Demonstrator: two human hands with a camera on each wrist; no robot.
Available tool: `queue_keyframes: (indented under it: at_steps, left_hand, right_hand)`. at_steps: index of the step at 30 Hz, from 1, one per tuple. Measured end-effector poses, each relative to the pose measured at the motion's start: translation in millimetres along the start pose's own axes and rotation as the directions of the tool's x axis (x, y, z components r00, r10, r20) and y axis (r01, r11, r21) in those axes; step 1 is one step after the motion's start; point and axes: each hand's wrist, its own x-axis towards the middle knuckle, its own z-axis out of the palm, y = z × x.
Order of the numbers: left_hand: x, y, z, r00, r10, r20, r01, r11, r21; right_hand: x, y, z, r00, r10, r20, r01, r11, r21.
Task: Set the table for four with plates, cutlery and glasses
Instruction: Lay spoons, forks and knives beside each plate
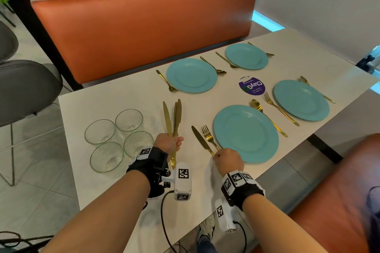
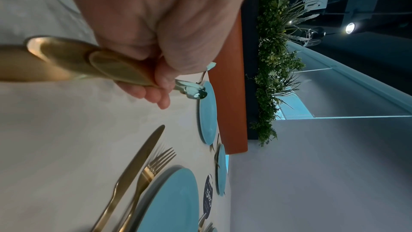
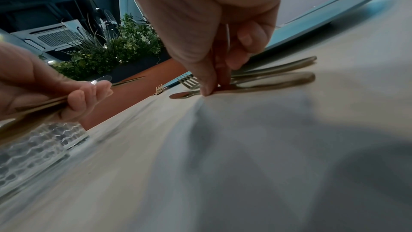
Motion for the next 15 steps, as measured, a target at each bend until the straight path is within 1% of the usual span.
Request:
queue_keyframes:
  at_steps: [3, 10, 15]
  left_hand:
    - [-1.2, 0.6, 1.9, 1.0, -0.016, 0.0, 0.016, 1.0, -0.001]
    - [-2.8, 0.3, 5.5, 1.0, 0.004, 0.004, -0.004, 1.0, -0.004]
    - [-2.2, 1.5, 4.8, 1.0, -0.02, 0.019, 0.021, 0.999, -0.029]
  right_hand:
    - [0.6, 0.9, -0.4, 1.0, 0.005, -0.004, -0.005, 1.0, -0.002]
    - [1.1, 2.3, -0.3, 1.0, 0.004, 0.003, -0.004, 1.0, -0.009]
    - [1.8, 2.4, 0.2, 1.0, 0.006, -0.003, -0.006, 1.0, -0.009]
